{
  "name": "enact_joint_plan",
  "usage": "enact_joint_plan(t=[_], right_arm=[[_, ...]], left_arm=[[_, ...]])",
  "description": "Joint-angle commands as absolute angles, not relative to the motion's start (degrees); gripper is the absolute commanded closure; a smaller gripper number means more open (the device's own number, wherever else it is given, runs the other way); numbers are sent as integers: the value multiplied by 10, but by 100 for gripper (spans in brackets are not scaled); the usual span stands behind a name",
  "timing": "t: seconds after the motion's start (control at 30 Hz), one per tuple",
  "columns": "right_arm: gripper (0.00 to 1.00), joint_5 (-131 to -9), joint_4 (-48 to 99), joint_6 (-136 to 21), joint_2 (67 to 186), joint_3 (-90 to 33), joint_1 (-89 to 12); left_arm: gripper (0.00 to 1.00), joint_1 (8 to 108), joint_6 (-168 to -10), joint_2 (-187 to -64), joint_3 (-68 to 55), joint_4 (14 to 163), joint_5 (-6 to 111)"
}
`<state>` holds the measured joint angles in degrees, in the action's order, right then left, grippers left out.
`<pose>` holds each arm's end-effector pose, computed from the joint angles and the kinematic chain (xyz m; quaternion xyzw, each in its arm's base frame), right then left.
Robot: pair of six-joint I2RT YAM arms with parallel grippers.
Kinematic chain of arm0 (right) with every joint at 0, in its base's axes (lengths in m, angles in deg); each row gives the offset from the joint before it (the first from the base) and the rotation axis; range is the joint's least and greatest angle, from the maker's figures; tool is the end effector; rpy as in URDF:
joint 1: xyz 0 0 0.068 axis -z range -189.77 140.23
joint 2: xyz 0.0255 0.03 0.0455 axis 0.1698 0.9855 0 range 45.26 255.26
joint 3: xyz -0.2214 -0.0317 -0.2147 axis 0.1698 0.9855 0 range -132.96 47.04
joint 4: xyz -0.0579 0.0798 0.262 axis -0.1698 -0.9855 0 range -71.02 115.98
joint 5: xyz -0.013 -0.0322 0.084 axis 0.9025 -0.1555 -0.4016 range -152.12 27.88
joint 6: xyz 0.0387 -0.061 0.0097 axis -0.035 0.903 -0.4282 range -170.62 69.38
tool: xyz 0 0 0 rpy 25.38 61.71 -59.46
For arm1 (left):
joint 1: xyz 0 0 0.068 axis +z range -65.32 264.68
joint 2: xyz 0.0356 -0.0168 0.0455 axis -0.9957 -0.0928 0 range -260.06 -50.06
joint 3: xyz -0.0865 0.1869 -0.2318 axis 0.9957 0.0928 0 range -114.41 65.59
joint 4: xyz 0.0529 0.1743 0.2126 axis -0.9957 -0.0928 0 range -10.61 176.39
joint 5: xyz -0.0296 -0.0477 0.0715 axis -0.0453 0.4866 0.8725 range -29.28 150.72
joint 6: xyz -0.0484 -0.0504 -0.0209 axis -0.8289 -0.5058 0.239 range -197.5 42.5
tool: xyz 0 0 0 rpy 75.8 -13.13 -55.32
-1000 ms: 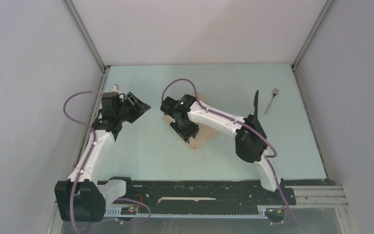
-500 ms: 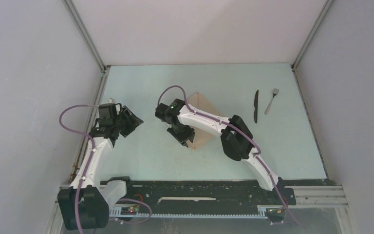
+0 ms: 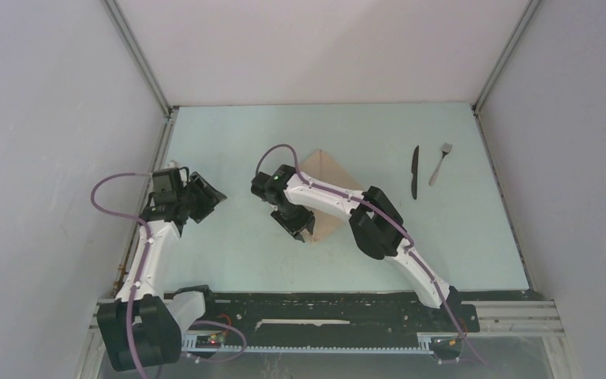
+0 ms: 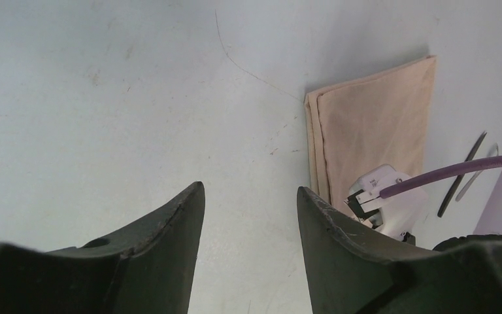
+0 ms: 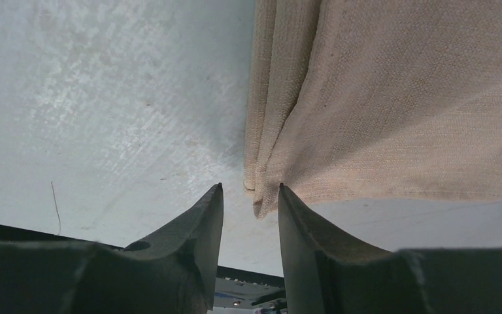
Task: Fold the napkin into a case and place the utensils inside
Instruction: Pick up the upper triangle-folded napkin from the center of the board.
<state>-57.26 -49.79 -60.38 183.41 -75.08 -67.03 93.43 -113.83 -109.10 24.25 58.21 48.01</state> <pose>0.2812 0.4277 0.1655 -0.4029 0.9141 -0.0440 0.0103 0.2269 0.0215 0.2539 -0.3148 0.8666 -0.1886 0.3380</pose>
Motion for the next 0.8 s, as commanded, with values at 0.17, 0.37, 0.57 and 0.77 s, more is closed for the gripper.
enact_joint_plan(t=[0.17, 0.37, 0.57, 0.77], right_arm=[[56, -561, -469, -595, 1840, -740, -668], [58, -549, -438, -590, 1839, -704, -667], [58, -541, -383, -586, 1830, -642, -667], [72, -535, -336, -583, 1828, -598, -664]], left_arm=[[40, 950, -1123, -1096, 248, 595, 456], [40, 950, -1122, -1096, 251, 594, 455], [41, 951, -1119, -1095, 251, 593, 453], [41, 951, -1124, -1096, 258, 596, 447]])
